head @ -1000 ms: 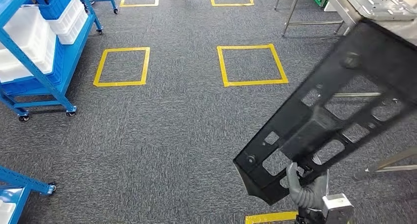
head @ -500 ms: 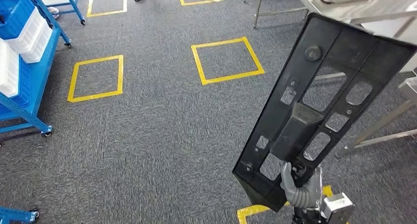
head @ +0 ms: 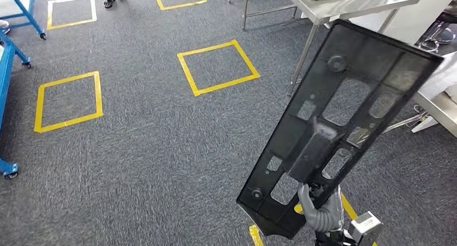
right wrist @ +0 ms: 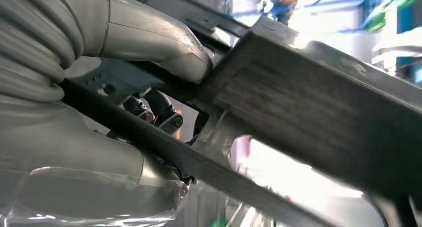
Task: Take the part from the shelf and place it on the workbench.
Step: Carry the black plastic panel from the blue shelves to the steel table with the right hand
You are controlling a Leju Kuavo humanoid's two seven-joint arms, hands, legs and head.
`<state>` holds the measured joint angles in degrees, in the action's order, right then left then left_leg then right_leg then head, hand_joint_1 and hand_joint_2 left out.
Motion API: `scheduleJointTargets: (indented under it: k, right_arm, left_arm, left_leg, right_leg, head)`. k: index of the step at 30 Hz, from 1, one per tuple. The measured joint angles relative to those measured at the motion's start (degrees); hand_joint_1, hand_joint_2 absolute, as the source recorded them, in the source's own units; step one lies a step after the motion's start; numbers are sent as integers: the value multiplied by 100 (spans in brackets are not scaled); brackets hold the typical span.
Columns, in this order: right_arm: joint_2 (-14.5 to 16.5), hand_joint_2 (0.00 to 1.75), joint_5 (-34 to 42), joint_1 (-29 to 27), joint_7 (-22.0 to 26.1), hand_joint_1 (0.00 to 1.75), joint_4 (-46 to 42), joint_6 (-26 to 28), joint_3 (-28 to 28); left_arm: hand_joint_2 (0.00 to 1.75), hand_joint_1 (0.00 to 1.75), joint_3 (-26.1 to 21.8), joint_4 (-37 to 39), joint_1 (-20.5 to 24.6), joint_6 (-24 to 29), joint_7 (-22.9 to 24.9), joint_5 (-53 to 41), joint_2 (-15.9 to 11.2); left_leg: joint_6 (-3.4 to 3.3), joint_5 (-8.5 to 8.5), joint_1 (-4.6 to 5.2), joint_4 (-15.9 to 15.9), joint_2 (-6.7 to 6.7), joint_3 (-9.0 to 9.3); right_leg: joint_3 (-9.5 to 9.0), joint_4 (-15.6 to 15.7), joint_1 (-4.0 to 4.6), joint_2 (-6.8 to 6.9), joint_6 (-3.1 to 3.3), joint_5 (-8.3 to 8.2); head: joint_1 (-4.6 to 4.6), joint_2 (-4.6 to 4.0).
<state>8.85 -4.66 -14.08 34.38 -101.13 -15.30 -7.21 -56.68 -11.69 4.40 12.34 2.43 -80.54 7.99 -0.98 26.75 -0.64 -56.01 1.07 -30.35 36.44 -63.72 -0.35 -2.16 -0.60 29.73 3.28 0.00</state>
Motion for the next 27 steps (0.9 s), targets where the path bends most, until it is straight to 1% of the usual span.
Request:
scheduleJointTargets:
  k: [1,2,3,4,5,6,7,8,9,10,11,12,13,14,15,16,17,18,19,20,21,22,23,24,25,26,27]
  right_arm:
    - [-10,175,60,24,-20,175,7,-39,19]
    - [-24,175,103,42,-35,175,15,-51,33]
    - [-34,175,108,53,-50,175,23,-20,40]
    - [-44,175,96,58,-64,175,31,34,45]
    - [-52,175,74,66,-80,175,33,89,48]
    - [-61,175,83,77,-99,175,33,100,49]
    - [-71,175,125,96,-115,175,34,65,55]
    - [-79,175,175,114,-130,175,34,10,65]
    - [-86,175,217,128,-139,175,34,-48,75]
    - [-92,175,295,137,-147,175,35,-139,85]
    - [-100,175,421,138,-156,175,35,-268,91]
    - [-108,175,554,139,-161,175,35,-398,93]
    - [-115,175,658,146,-165,175,35,-504,95]
    - [-118,175,708,162,-169,175,36,-563,98]
    - [-119,175,671,184,-169,175,40,-548,102]
    - [-120,175,552,206,-163,175,47,-458,107]
    - [-120,175,377,220,-153,175,56,-310,110]
    - [-121,175,220,225,-144,175,68,-172,113]
    - [-121,175,100,227,-135,175,79,-59,117]
    - [-121,175,20,230,-132,175,87,17,129]
    - [-122,175,-7,236,-132,175,93,49,149]
    - [-122,175,-37,244,-132,175,96,81,174]
    - [-122,175,-66,254,-132,175,98,108,202]
    - [-123,175,-73,263,-131,175,102,117,228]
    - [-125,175,-61,271,-130,175,107,104,251]
    - [-126,175,-39,275,-129,175,113,82,273]
    - [-130,175,-20,276,-124,175,118,63,293]
  left_arm:
    - [175,0,0,0,-4,6,-19,7,3]
    - [175,0,0,0,-8,11,-29,13,3]
    - [175,0,0,0,-10,17,-36,17,3]
    - [175,0,0,0,-7,23,-38,21,3]
    - [175,0,0,0,-3,27,-38,25,5]
    - [175,0,0,0,1,29,-38,26,8]
    - [175,0,0,0,4,29,-35,25,10]
    - [175,0,0,0,8,29,-32,22,11]
    - [175,0,0,0,14,29,-25,18,11]
    - [175,0,0,0,21,27,-13,14,10]
    - [175,0,0,-1,32,26,2,10,9]
    - [175,0,-1,-1,45,23,21,8,7]
    - [175,0,-1,-2,56,19,38,8,5]
    - [175,0,-2,-2,66,14,50,10,5]
    - [175,0,-3,-2,72,9,57,16,4]
    - [175,0,-5,-2,73,4,63,24,5]
    - [175,0,-9,-2,71,2,69,33,5]
    - [175,0,-13,-2,65,2,76,43,4]
    - [175,0,-17,-2,57,1,84,50,3]
    - [175,0,-20,-2,50,0,92,54,2]
    - [175,0,-22,-2,46,-1,98,54,1]
    - [175,0,-23,-2,42,-6,104,52,-1]
    - [175,0,-26,-2,41,-8,108,51,-2]
    - [175,0,-28,-2,41,-11,107,51,-3]
    - [175,0,-31,-2,42,-13,104,52,-4]
    - [175,0,-34,-2,47,-13,99,55,-6]
    - [175,0,-36,-2,51,-13,92,57,-6]
  left_leg:
    - [-14,1,8,4,-64,-2]
    - [-17,6,15,2,-131,-4]
    - [-16,12,17,1,-196,0]
    - [-11,21,17,-1,-252,5]
    - [2,34,17,-5,-305,17]
    - [20,51,16,-10,-352,36]
    - [46,73,26,-19,-394,54]
    - [78,96,38,-29,-432,72]
    - [110,115,50,-36,-464,86]
    - [143,130,60,-39,-499,96]
    - [173,140,62,-37,-536,109]
    - [207,160,53,-47,-540,117]
    - [236,220,44,-111,-490,102]
    - [259,329,35,-261,-409,46]
    - [276,503,25,-555,-302,-79]
    - [282,703,24,-945,-215,-253]
    - [286,872,24,-1351,-175,-444]
    - [286,965,25,-1668,-154,-600]
    - [281,935,25,-1776,-146,-667]
    - [271,795,24,-1663,-136,-636]
    - [256,572,23,-1346,-100,-513]
    - [236,354,17,-939,4,-353]
    - [216,203,11,-560,111,-204]
    - [197,120,9,-301,204,-104]
    - [179,111,10,-180,259,-60]
    - [159,118,18,-151,235,-50]
    - [127,102,12,-143,187,-49]
  right_leg:
    - [188,-385,-7,105,-26,195]
    - [374,-767,-23,146,-50,346]
    - [493,-1009,-41,163,-71,400]
    - [509,-1042,-59,176,-89,345]
    - [397,-826,-75,207,-100,187]
    - [185,-425,-86,279,-104,-21]
    - [-36,-8,-79,390,-92,-170]
    - [-210,329,-65,471,-65,-278]
    - [-300,511,-47,524,-32,-312]
    - [-313,558,-25,525,7,-295]
    - [-303,560,-17,467,42,-303]
    - [-304,569,-25,422,76,-309]
    - [-309,584,-34,376,115,-319]
    - [-317,600,-47,332,153,-330]
    - [-324,611,-54,288,187,-338]
    - [-322,610,-45,239,211,-339]
    - [-320,608,-34,184,224,-340]
    - [-321,606,-24,120,230,-340]
    - [-324,603,-18,53,231,-340]
    - [-328,598,-15,-16,230,-339]
    - [-333,589,-14,-84,226,-337]
    - [-331,578,-16,-146,216,-334]
    - [-317,557,-10,-209,196,-330]
    - [-296,542,-8,-261,167,-333]
    - [-271,536,-9,-309,134,-341]
    - [-250,537,-11,-360,97,-355]
    - [-237,542,-13,-381,63,-364]
  head:
    - [0,0]
    - [0,0]
    - [0,0]
    - [0,0]
    - [0,0]
    - [0,0]
    - [0,0]
    - [0,0]
    - [0,0]
    - [0,0]
    - [0,0]
    - [0,0]
    - [0,0]
    - [1,0]
    - [1,0]
    - [2,0]
    - [2,0]
    - [2,0]
    - [2,0]
    - [2,0]
    - [2,0]
    - [2,0]
    - [1,0]
    - [1,0]
    - [1,0]
    - [1,0]
    - [2,0]
